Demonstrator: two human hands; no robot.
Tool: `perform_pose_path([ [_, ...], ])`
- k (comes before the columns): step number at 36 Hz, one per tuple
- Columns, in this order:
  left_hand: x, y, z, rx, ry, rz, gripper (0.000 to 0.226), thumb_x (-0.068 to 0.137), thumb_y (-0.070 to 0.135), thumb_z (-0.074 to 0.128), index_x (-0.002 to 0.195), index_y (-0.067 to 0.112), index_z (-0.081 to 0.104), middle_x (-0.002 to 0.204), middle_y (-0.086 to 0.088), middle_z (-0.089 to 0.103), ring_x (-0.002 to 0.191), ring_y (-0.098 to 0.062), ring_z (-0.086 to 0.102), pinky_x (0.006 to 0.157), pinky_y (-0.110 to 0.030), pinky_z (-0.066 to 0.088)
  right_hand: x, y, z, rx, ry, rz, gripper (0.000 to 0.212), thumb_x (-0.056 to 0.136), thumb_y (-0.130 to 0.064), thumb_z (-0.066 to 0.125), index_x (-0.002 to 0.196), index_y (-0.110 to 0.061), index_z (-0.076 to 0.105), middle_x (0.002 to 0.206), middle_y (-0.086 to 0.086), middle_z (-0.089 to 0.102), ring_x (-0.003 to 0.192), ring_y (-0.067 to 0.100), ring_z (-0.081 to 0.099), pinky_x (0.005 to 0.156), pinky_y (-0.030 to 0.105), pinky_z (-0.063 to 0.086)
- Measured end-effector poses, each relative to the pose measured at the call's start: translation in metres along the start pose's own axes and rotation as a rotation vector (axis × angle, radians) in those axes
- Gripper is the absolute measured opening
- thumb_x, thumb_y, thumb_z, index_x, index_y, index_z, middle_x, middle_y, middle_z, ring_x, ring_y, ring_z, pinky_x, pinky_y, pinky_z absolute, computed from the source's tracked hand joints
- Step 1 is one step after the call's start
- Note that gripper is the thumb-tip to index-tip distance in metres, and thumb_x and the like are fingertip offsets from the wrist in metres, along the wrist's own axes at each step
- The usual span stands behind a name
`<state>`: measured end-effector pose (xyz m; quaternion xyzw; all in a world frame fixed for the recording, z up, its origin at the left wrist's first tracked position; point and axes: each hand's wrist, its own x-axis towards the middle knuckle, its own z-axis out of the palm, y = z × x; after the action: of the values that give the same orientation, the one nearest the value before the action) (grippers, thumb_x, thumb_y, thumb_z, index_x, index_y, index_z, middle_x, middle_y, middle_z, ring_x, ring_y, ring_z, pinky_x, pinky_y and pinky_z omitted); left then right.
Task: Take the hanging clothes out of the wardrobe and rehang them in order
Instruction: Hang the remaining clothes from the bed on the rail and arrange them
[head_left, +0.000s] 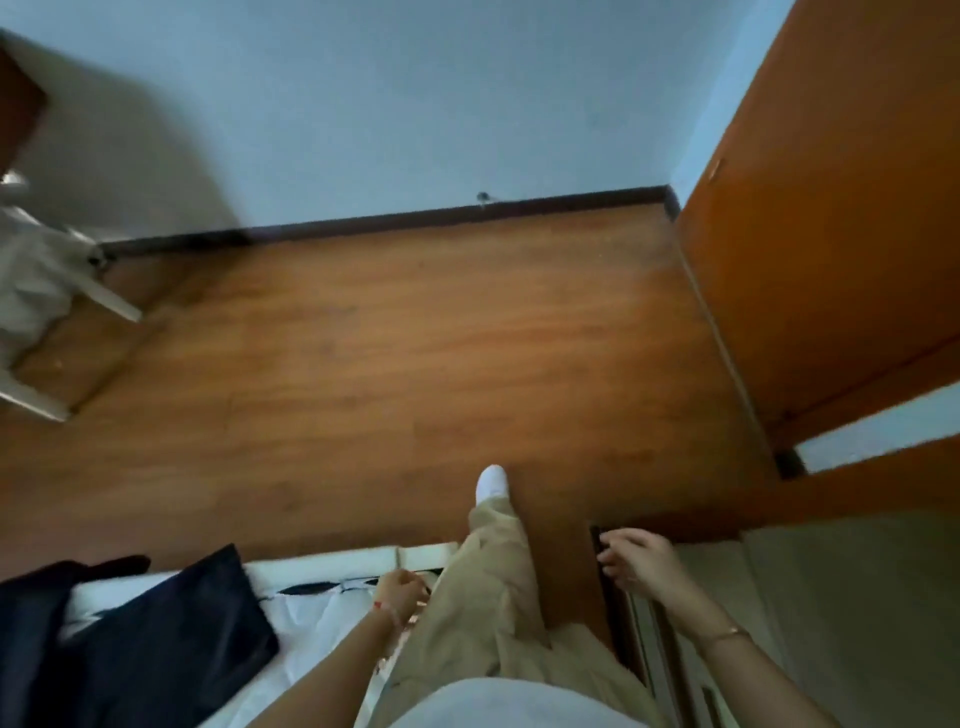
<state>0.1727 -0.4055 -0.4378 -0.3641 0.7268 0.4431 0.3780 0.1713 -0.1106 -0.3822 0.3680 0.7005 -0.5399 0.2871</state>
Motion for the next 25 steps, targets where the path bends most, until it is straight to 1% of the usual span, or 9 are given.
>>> perform_pose_path([
  [2,0.010,-0.010,-0.013,-0.108,-0.005,-0.110,0.020,0.089,-0.003,0.043,0.076,0.004,0.056,0.067,-0.009,0.054,0.060,-0.019,0.048,0.055,-0.021,0.036,0.015,-0.038,0.008,-0.048,-0.041,-0.034,0.017,0.095,-0.013,0.049,0.092,-0.011,0.066,0.079,0.007,0.067,0.068,0.018,0.061,0.060,0.025,0.046],
  [4,0.020,-0.018,-0.025,-0.183,0.011,-0.191,0.017,0.091,0.001,0.044,0.082,0.004,0.057,0.072,-0.009,0.055,0.062,-0.020,0.048,0.056,-0.022,0.035,0.031,-0.075,0.017,-0.102,-0.081,-0.060,0.018,0.095,-0.013,0.048,0.093,-0.010,0.065,0.082,0.008,0.066,0.071,0.018,0.061,0.062,0.025,0.047],
  [7,0.038,-0.020,-0.042,-0.267,0.042,-0.288,0.014,0.092,0.005,0.045,0.085,0.003,0.057,0.070,-0.011,0.055,0.060,-0.020,0.047,0.057,-0.023,0.034,0.062,-0.125,0.035,-0.205,-0.133,-0.092,0.018,0.096,-0.013,0.047,0.096,-0.009,0.064,0.083,0.009,0.066,0.072,0.018,0.061,0.064,0.024,0.048],
  [11,0.054,0.003,-0.065,-0.301,0.063,-0.335,0.014,0.092,0.005,0.044,0.087,0.000,0.056,0.070,-0.011,0.056,0.059,-0.021,0.047,0.058,-0.026,0.036,0.098,-0.175,0.054,-0.354,-0.166,-0.095,0.018,0.096,-0.013,0.047,0.096,-0.010,0.064,0.083,0.008,0.067,0.072,0.017,0.061,0.065,0.025,0.049],
  [14,0.068,0.041,-0.083,-0.333,0.051,-0.308,0.016,0.093,0.008,0.042,0.097,0.004,0.057,0.079,-0.011,0.058,0.066,-0.021,0.051,0.060,-0.026,0.039,0.120,-0.203,0.062,-0.468,-0.165,-0.107,0.017,0.096,-0.015,0.047,0.098,-0.013,0.064,0.088,0.007,0.067,0.078,0.018,0.063,0.067,0.025,0.050],
  [18,0.089,0.109,-0.121,-0.335,0.061,-0.149,0.018,0.087,0.006,0.047,0.097,0.013,0.060,0.083,-0.007,0.063,0.073,-0.019,0.060,0.062,-0.028,0.047,0.146,-0.237,0.067,-0.580,-0.170,-0.050,0.018,0.096,-0.015,0.047,0.096,-0.010,0.065,0.087,0.010,0.067,0.076,0.021,0.062,0.058,0.024,0.048],
  [21,0.102,0.166,-0.154,-0.423,0.131,-0.020,0.019,0.086,0.003,0.046,0.094,0.013,0.060,0.077,-0.005,0.063,0.069,-0.018,0.059,0.063,-0.030,0.051,0.167,-0.264,0.076,-0.673,-0.201,-0.027,0.023,0.095,-0.011,0.047,0.090,-0.004,0.069,0.081,0.012,0.068,0.077,0.025,0.064,0.065,0.031,0.050],
  [23,0.110,0.198,-0.173,-0.520,0.178,0.044,0.018,0.088,0.002,0.044,0.095,0.010,0.059,0.077,-0.004,0.062,0.067,-0.015,0.059,0.059,-0.026,0.052,0.182,-0.285,0.084,-0.720,-0.208,-0.049,0.023,0.094,-0.009,0.049,0.085,-0.004,0.070,0.077,0.010,0.068,0.072,0.021,0.062,0.063,0.028,0.047],
  [25,0.117,0.222,-0.188,-0.617,0.205,0.079,0.018,0.091,0.003,0.042,0.095,0.011,0.057,0.078,-0.002,0.063,0.068,-0.011,0.058,0.049,-0.016,0.048,0.199,-0.307,0.095,-0.754,-0.210,-0.062,0.022,0.092,-0.008,0.051,0.081,-0.005,0.070,0.078,0.012,0.070,0.072,0.022,0.062,0.065,0.030,0.047],
])
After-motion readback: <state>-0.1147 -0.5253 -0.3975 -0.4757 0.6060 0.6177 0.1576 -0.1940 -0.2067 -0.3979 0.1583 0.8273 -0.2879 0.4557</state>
